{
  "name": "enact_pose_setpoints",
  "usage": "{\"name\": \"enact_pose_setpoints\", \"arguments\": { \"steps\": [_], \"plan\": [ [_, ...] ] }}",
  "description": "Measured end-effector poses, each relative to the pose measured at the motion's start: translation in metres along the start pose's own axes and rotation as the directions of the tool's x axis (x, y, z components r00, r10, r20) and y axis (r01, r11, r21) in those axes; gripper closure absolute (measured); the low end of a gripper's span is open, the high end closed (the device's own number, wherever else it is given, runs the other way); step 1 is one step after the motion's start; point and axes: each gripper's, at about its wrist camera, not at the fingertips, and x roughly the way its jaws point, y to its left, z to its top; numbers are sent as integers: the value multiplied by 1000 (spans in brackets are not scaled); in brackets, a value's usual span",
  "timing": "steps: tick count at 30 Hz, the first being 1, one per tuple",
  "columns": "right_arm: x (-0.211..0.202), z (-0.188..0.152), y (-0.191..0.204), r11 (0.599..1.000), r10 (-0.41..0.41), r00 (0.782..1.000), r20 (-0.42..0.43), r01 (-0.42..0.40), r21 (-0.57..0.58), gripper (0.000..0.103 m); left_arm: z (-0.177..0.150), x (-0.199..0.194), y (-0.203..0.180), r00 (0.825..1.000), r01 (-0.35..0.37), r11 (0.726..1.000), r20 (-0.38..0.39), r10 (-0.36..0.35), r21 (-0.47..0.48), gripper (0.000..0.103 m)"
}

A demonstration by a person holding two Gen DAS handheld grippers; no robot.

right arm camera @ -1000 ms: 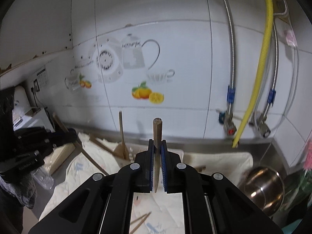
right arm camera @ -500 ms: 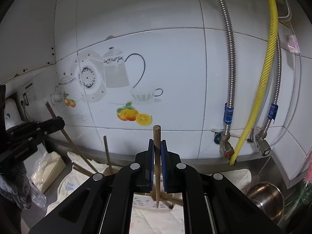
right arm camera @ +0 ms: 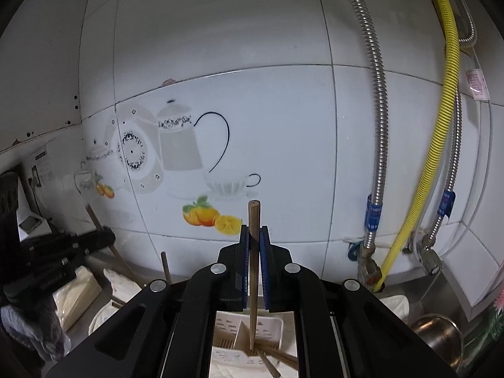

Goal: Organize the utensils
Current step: 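Lift both chopsticks upright and carry them over the white holder, then lower the chopsticks into the holder and open both grippers, then move back to the cloth and grasp a chopstick with each gripper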

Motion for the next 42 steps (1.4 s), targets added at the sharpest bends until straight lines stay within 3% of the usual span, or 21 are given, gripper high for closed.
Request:
{"name": "enact_pose_setpoints", "arguments": {
  "steps": [11, 22, 27, 29, 33, 42],
  "plan": [
    [32, -33, -1, 1000, -3, 997, -75, 2, -9, 96, -22, 15, 9, 997, 4, 1000, -71, -6, -25, 97],
    [29, -54, -6, 1000, -11, 994, -104, 11, 3, 94, -24, 5, 8, 997, 8, 999, -79, -11, -37, 95],
    [7, -50, -7, 1000, -5, 998, -70, 6, 17, 92, -24, -19, 2, 999, 0, 1000, -43, -1, -31, 83],
    [-7, -51, -5, 1000, -15, 999, -47, 15, 7, 86, -28, -30, 0, 1000, 3, 999, -31, -4, -35, 71],
    [-39, -60, 3, 1000, -9, 1000, -28, 9, 0, 78, -48, -61, -8, 1000, -10, 1000, -14, 10, -19, 63],
    [-82, -142, 30, 1000, 24, 992, -121, -22, 17, 78, -115, -108, -14, 998, -57, 998, -39, 57, -17, 52]
  ]
}}
